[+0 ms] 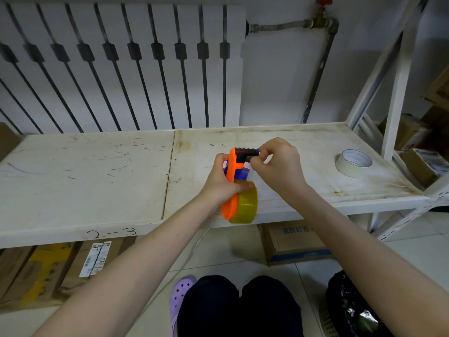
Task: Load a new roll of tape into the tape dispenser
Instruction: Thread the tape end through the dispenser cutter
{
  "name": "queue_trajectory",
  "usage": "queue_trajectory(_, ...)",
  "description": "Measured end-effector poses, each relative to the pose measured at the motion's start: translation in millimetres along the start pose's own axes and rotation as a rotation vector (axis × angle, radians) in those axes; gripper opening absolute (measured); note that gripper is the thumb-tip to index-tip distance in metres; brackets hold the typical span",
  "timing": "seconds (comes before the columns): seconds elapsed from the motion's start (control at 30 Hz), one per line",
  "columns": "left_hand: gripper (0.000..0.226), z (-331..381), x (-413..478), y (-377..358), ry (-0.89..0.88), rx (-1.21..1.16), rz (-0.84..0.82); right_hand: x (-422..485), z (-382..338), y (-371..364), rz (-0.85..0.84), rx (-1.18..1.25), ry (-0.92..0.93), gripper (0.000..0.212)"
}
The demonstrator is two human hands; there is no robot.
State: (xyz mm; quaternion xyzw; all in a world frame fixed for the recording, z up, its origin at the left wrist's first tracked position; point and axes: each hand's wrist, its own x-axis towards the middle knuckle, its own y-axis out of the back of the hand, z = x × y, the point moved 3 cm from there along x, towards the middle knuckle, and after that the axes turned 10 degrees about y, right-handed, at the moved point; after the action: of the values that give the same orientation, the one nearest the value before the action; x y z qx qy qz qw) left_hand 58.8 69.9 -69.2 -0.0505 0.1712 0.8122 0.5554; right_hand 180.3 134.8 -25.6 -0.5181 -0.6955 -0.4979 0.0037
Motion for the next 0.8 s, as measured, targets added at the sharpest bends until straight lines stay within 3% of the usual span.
queue_trajectory(0.23, 0.067, 0.6, -1.0, -2.5, -0.033, 0.023, -0.008, 5.3, -2.7, 1.5, 0.012, -0.023, 0.029, 0.016)
queue_trajectory(0.53, 0.061, -1.3, 1.7, 5.7, -0.012, -0.040, -0.040, 14.8, 1.4, 3.9, -0.133, -0.054, 0.344, 0.011)
queue_trajectory(0.8, 0.066, -1.9, 4.4, 5.7, 0.056, -0.075, -0.084, 9.5, 6.4, -1.0, -0.007, -0.056, 0.436, 0.012)
